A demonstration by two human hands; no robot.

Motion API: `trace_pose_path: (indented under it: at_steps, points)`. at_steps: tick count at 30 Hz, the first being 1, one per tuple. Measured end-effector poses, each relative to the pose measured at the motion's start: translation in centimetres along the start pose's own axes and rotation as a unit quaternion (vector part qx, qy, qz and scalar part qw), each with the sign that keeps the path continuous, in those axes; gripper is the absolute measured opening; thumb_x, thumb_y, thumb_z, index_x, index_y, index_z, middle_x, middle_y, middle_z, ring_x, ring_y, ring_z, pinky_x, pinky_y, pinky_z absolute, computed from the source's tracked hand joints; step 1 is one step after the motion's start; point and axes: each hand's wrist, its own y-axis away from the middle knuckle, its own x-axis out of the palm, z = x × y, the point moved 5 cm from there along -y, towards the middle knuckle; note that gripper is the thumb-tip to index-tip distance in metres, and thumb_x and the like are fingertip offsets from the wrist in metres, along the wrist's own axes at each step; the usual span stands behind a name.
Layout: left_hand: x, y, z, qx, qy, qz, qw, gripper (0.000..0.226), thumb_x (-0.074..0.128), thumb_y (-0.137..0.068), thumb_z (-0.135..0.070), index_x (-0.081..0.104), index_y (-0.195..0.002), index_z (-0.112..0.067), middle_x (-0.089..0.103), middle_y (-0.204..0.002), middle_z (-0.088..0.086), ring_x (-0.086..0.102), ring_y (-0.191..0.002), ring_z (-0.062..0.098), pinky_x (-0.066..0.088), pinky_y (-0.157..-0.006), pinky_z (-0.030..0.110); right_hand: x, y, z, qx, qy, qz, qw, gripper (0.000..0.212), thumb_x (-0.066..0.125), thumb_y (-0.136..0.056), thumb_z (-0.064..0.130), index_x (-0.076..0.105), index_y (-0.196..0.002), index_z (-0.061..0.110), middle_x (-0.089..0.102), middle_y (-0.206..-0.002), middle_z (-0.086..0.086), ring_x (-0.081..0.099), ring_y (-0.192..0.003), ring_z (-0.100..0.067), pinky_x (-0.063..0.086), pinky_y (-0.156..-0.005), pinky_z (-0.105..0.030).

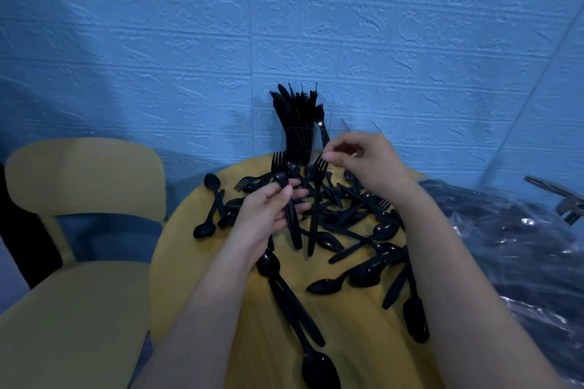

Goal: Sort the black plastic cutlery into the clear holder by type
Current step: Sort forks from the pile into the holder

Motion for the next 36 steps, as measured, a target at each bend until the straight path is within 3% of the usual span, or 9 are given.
trace_pose_path:
  at_steps: [3, 5, 12, 17, 20, 23, 28, 33, 36]
  points:
    - [1.0, 0.2, 0.2, -0.012, 0.004, 0.044, 0.999, 0.017, 0.047, -0.098, -0.013, 0.061, -0.108, -0.013, 0.073, -0.099, 0.003, 0.071, -0.09, 0.02, 0.058, -0.08, 0.033, 0.3, -0.2, -0.1, -0.011, -0.013, -0.028, 0.999, 0.022, 0.071, -0.084, 0.019, 0.064, -0.071, 0.036, 0.062, -0.062, 0.02, 0.054, -0.063, 0.0, 0.043, -0.062, -0.018]
    - [1.9, 0.3, 0.3, -0.031, 0.03, 0.087, 0.995, 0.019, 0.047, -0.096, -0.014, 0.06, -0.109, -0.01, 0.073, -0.1, 0.004, 0.071, -0.09, 0.021, 0.057, -0.08, 0.035, 0.6, -0.2, -0.1, -0.011, -0.004, -0.03, 0.999, 0.023, 0.071, -0.084, 0.019, 0.063, -0.071, 0.036, 0.061, -0.061, 0.02, 0.053, -0.06, 0.004, 0.04, -0.06, -0.013]
    - [5.0, 0.2, 0.3, -0.083, 0.084, 0.16, 0.98, 0.018, 0.047, -0.095, -0.014, 0.062, -0.106, -0.013, 0.074, -0.09, -0.001, 0.071, -0.077, 0.011, 0.058, -0.063, 0.025, 0.2, 0.1, 0.0, -0.004, 0.016, -0.056, 0.998, 0.01, 0.071, -0.083, 0.014, 0.067, -0.079, 0.022, 0.061, -0.069, 0.017, 0.054, -0.059, 0.011, 0.039, -0.059, -0.006]
    - [6.2, -2.0, -0.7, -0.085, 0.103, 0.135, 0.982, 0.017, 0.049, -0.096, -0.012, 0.064, -0.103, -0.01, 0.073, -0.082, -0.002, 0.071, -0.073, 0.011, 0.055, -0.054, 0.022, -5.8, 0.9, -3.6, 0.101, 0.093, -0.077, 0.988, 0.004, 0.072, -0.083, 0.023, 0.071, -0.087, 0.025, 0.063, -0.074, 0.013, 0.057, -0.072, -0.005, 0.041, -0.068, -0.014]
    - [6.5, -3.5, -0.7, -0.09, 0.104, 0.116, 0.984, 0.016, 0.05, -0.095, -0.013, 0.064, -0.102, -0.011, 0.074, -0.084, -0.003, 0.071, -0.076, 0.011, 0.058, -0.059, 0.025, -8.8, 2.3, -7.0, 0.19, 0.184, -0.093, 0.96, 0.008, 0.07, -0.085, 0.021, 0.073, -0.09, 0.015, 0.066, -0.077, 0.003, 0.056, -0.076, -0.009, 0.035, -0.058, -0.013]
    - [6.4, -4.1, -0.2, -0.095, 0.106, 0.107, 0.984, 0.017, 0.051, -0.094, -0.015, 0.065, -0.102, -0.011, 0.074, -0.086, -0.003, 0.072, -0.078, 0.012, 0.058, -0.062, 0.026, -8.3, 2.7, -9.6, 0.249, 0.226, -0.062, 0.94, 0.013, 0.068, -0.086, 0.017, 0.074, -0.095, 0.011, 0.07, -0.092, -0.009, 0.061, -0.09, -0.018, 0.037, -0.069, -0.019]
    - [5.6, -4.0, 1.3, -0.105, 0.079, 0.096, 0.987, 0.019, 0.05, -0.095, -0.016, 0.066, -0.106, -0.012, 0.074, -0.088, -0.002, 0.072, -0.079, 0.013, 0.058, -0.063, 0.025, -5.3, 2.6, -12.5, 0.277, 0.26, 0.032, 0.924, 0.013, 0.067, -0.087, 0.019, 0.073, -0.094, 0.01, 0.07, -0.093, -0.009, 0.063, -0.086, -0.021, 0.046, -0.074, -0.027]
    - [5.5, -3.9, 1.4, -0.101, 0.086, 0.095, 0.987, 0.02, 0.051, -0.094, -0.016, 0.066, -0.107, -0.011, 0.074, -0.085, -0.002, 0.072, -0.077, 0.013, 0.057, -0.06, 0.024, -4.0, 2.3, -14.8, 0.292, 0.326, 0.036, 0.898, 0.015, 0.059, -0.091, 0.016, 0.068, -0.097, 0.006, 0.066, -0.095, -0.014, 0.063, -0.086, -0.029, 0.049, -0.073, -0.03]
    - [5.3, -3.8, 1.5, -0.103, 0.091, 0.091, 0.986, 0.02, 0.052, -0.093, -0.016, 0.065, -0.108, -0.011, 0.074, -0.085, -0.001, 0.072, -0.077, 0.014, 0.057, -0.059, 0.024, -3.7, 1.2, -15.2, 0.309, 0.373, 0.036, 0.874, 0.01, 0.055, -0.09, 0.008, 0.056, -0.08, 0.007, 0.058, -0.087, -0.012, 0.056, -0.077, -0.026, 0.044, -0.066, -0.028]
